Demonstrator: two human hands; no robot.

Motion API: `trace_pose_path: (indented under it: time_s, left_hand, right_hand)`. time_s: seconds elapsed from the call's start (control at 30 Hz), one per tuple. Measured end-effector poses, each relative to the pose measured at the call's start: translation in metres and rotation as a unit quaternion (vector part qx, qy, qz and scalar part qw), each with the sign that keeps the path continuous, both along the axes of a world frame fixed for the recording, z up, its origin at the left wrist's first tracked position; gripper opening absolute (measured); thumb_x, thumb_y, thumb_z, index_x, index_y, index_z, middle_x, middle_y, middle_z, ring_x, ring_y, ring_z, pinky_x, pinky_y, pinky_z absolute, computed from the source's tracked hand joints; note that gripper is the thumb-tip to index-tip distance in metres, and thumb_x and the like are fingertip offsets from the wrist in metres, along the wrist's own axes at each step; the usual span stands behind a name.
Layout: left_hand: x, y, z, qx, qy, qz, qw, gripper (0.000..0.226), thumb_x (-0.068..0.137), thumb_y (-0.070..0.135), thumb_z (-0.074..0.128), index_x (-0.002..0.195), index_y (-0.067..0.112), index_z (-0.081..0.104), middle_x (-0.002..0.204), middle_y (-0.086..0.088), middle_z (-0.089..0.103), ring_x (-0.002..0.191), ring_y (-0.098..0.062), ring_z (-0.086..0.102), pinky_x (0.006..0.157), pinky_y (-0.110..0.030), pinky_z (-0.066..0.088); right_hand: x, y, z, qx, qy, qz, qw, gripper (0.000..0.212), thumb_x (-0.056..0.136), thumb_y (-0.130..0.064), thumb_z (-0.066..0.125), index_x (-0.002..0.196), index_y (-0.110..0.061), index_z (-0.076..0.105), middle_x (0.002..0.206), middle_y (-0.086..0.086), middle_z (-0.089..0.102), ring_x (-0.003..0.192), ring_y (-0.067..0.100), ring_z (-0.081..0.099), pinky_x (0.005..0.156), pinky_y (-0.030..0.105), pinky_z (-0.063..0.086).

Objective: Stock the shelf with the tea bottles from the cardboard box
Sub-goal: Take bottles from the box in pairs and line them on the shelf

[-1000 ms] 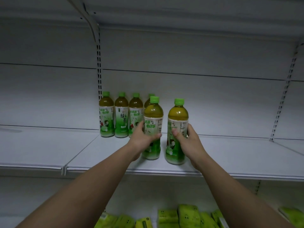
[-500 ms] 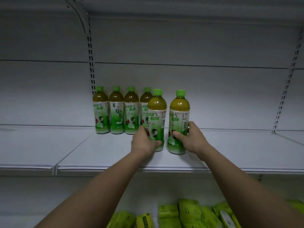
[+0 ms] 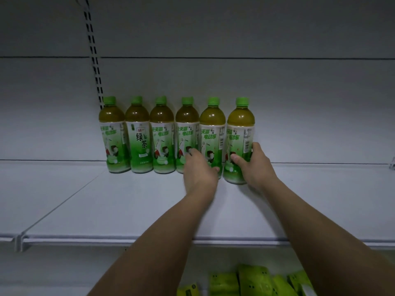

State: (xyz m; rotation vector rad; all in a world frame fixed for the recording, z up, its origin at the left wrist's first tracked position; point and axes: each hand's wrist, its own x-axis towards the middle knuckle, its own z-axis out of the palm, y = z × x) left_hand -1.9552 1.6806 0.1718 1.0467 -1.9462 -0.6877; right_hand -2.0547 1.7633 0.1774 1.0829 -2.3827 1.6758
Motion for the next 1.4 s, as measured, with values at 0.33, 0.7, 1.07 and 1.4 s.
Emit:
trace_pose_path:
  time_s: [0.33, 0.7, 1.07, 1.4]
  left_hand:
    - [-0.021, -0.015, -0.009, -0.057, -0.004, 0.017, 0.998, 0.060, 0.077, 0.026, 0.079, 0.122, 0.007, 0.046, 0.128, -0.012, 0.049, 0.118, -0.030, 0.050, 0.097, -0.042, 0.045]
    - [-0.012, -0.023, -0.011, -0.065, -0.005, -0.006, 0.998, 0.047, 0.076, 0.012, 0.079, 0.115, 0.008, 0.054, 0.116, -0.009, 0.060, 0.106, -0.026, 0.059, 0.087, -0.036, 0.051]
    - [0.005, -0.011, 0.001, -0.049, -0.084, -0.054, 0.994, 0.023, 0.092, 0.015, 0.058, 0.113, 0.008, 0.055, 0.114, -0.011, 0.063, 0.103, -0.030, 0.062, 0.085, -0.040, 0.052]
    - [0.104, 0.008, 0.024, -0.059, -0.264, -0.112, 0.956, 0.064, 0.089, 0.061, 0.043, 0.139, 0.021, 0.047, 0.144, -0.003, 0.051, 0.129, -0.028, 0.048, 0.105, -0.047, 0.041]
  right_hand:
    - [-0.016, -0.025, -0.008, -0.054, -0.036, 0.050, 0.997, 0.041, 0.095, -0.019, 0.057, 0.131, -0.016, 0.038, 0.114, -0.005, 0.054, 0.104, 0.015, 0.054, 0.082, 0.028, 0.043]
    - [-0.022, -0.014, -0.017, 0.016, 0.052, 0.032, 0.998, 0.050, 0.079, -0.007, 0.071, 0.123, -0.021, 0.050, 0.119, 0.004, 0.057, 0.109, 0.024, 0.057, 0.089, 0.031, 0.051]
    - [-0.004, -0.010, -0.009, 0.108, 0.069, -0.050, 0.991, 0.052, 0.084, -0.017, 0.069, 0.127, -0.003, 0.045, 0.126, 0.018, 0.053, 0.112, 0.034, 0.055, 0.091, 0.042, 0.050]
    - [0.078, 0.040, 0.034, 0.296, 0.116, 0.008, 0.948, 0.035, 0.093, -0.042, 0.049, 0.103, -0.013, 0.065, 0.104, 0.010, 0.067, 0.095, 0.031, 0.062, 0.080, 0.037, 0.050]
